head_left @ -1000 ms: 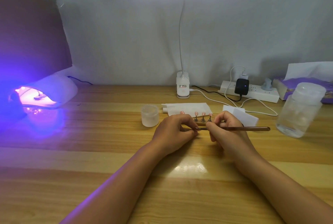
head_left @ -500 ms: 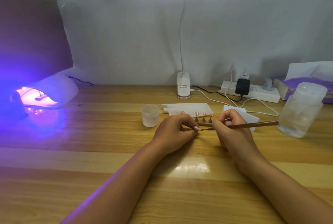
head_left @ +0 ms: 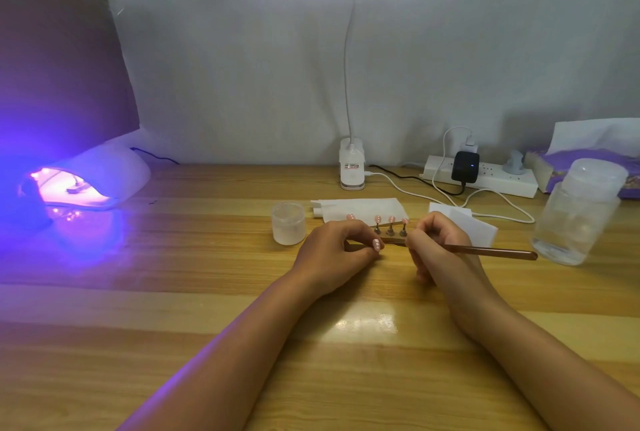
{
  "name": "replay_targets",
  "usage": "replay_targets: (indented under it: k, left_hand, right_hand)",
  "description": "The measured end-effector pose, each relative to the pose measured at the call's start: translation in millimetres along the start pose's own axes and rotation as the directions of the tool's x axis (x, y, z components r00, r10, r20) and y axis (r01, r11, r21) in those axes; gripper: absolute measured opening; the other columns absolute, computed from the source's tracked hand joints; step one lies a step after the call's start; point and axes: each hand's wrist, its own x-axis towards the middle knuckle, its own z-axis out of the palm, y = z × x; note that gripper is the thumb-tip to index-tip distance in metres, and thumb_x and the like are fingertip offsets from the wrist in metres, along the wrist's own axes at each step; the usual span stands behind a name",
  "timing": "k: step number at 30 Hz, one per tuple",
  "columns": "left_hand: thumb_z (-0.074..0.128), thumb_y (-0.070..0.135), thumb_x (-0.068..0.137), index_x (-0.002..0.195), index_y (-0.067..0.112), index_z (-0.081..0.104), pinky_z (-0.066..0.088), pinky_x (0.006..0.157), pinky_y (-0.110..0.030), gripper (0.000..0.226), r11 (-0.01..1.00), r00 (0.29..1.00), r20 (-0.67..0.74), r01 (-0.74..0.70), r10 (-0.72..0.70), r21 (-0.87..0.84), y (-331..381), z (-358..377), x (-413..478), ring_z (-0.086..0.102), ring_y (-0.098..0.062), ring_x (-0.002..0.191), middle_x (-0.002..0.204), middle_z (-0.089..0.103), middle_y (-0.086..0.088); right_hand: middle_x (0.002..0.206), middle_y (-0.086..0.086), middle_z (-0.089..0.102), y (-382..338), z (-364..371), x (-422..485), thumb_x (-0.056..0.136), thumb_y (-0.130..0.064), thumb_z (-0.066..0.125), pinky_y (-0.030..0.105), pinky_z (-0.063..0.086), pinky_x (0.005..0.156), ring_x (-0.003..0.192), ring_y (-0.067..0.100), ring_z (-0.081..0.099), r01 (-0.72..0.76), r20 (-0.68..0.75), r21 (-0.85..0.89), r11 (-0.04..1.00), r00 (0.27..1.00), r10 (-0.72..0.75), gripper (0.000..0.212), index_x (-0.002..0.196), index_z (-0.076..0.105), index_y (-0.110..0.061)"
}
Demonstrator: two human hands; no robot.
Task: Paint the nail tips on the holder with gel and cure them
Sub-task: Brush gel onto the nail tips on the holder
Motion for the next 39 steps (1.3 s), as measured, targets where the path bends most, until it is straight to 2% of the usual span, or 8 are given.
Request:
replay_targets:
  k: [6, 11, 19, 27, 31, 34, 36, 39]
  left_hand:
    - [0.072, 0.031, 0.088, 0.098, 0.034, 0.074, 0.041, 0.066, -0.018, 0.011, 1.000, 1.000, 0.001, -0.001, 0.001, 0.020, -2.5, 0.9, 1.2, 0.054, 0.004, 0.067, 0.097, 0.073, 0.016]
    - [0.072, 0.030, 0.088, 0.101, 0.029, 0.075, 0.044, 0.066, -0.022, 0.013, 1.000, 1.000, 0.006, 0.001, -0.001, 0.005, -3.5, 1.0, 1.3, 0.054, 0.001, 0.066, 0.099, 0.074, 0.013]
    - [0.071, 0.028, 0.089, 0.103, 0.027, 0.075, 0.043, 0.067, -0.023, 0.015, 1.000, 1.000, 0.012, 0.000, -0.001, 0.015, -1.4, 0.5, 0.9, 0.052, 0.001, 0.066, 0.100, 0.074, 0.011]
    - [0.072, 0.028, 0.088, 0.101, 0.028, 0.075, 0.046, 0.068, -0.027, 0.013, 1.000, 1.000, 0.017, -0.001, 0.001, 0.015, -0.6, 0.2, 0.9, 0.052, 0.000, 0.067, 0.100, 0.074, 0.012]
    - [0.072, 0.031, 0.088, 0.095, 0.033, 0.074, 0.046, 0.069, -0.027, 0.008, 1.000, 1.000, 0.006, 0.013, -0.013, 0.010, -1.7, 1.2, 1.0, 0.053, 0.002, 0.067, 0.097, 0.073, 0.016]
    - [0.071, 0.030, 0.088, 0.095, 0.033, 0.075, 0.045, 0.069, -0.024, 0.009, 1.000, 1.000, 0.011, 0.011, -0.011, 0.018, -1.6, 1.2, 1.0, 0.054, 0.003, 0.067, 0.097, 0.073, 0.017]
    - [0.072, 0.028, 0.088, 0.095, 0.032, 0.074, 0.048, 0.071, -0.027, 0.009, 1.000, 1.000, 0.011, 0.005, -0.006, 0.023, -1.3, 0.7, 1.1, 0.055, 0.002, 0.069, 0.097, 0.074, 0.015]
    - [0.072, 0.028, 0.088, 0.096, 0.034, 0.073, 0.053, 0.076, -0.032, 0.011, 0.999, 1.000, 0.015, 0.008, -0.009, 0.036, -0.4, 0.3, 0.5, 0.056, 0.000, 0.072, 0.099, 0.073, 0.015]
  right_hand:
    - [0.059, -0.005, 0.061, -1.7, 1.1, -0.7, 0.092, -0.014, 0.062, 0.016, 0.045, 0.047, 0.051, 0.000, 0.054, 0.034, 0.033, -0.017, 0.999, 0.999, -0.034, 0.008, 0.087, 0.058, -0.010]
    - [0.062, -0.005, 0.064, -0.5, 0.9, -0.7, 0.089, -0.014, 0.065, 0.017, 0.047, 0.049, 0.054, 0.000, 0.055, 0.049, 0.040, -0.052, 0.997, 0.998, -0.047, 0.007, 0.087, 0.059, -0.011]
    - [0.076, 0.011, 0.067, -1.0, 1.4, -0.7, 0.085, -0.017, 0.068, 0.034, 0.050, 0.062, 0.067, 0.015, 0.059, 0.033, 0.050, -0.128, 0.991, 0.998, -0.027, 0.010, 0.085, 0.060, -0.013]
    - [0.060, -0.005, 0.060, -1.0, 1.7, -0.2, 0.085, -0.015, 0.066, 0.016, 0.044, 0.049, 0.053, -0.001, 0.054, 0.046, 0.101, -0.101, 0.994, 0.994, -0.035, 0.010, 0.083, 0.058, -0.009]
    - [0.059, -0.007, 0.062, 0.9, -0.1, 0.4, 0.091, -0.014, 0.063, 0.015, 0.042, 0.045, 0.049, -0.001, 0.051, 0.050, 0.034, -0.009, 0.999, 0.998, -0.049, 0.008, 0.086, 0.058, -0.009]
    - [0.065, -0.006, 0.067, 0.2, 0.8, 0.1, 0.091, -0.019, 0.065, 0.015, 0.044, 0.047, 0.051, 0.000, 0.054, 0.065, 0.049, -0.035, 0.997, 0.997, -0.063, 0.009, 0.088, 0.058, -0.013]
    - [0.071, -0.002, 0.069, 0.6, 1.5, 0.6, 0.089, -0.021, 0.067, 0.018, 0.047, 0.051, 0.057, 0.001, 0.058, 0.067, 0.061, -0.084, 0.994, 0.996, -0.062, 0.010, 0.088, 0.059, -0.016]
    - [0.078, 0.009, 0.067, 1.0, 1.4, 1.0, 0.087, -0.018, 0.069, 0.030, 0.049, 0.060, 0.066, 0.012, 0.058, 0.056, 0.076, -0.144, 0.988, 0.996, -0.045, 0.009, 0.087, 0.060, -0.016]
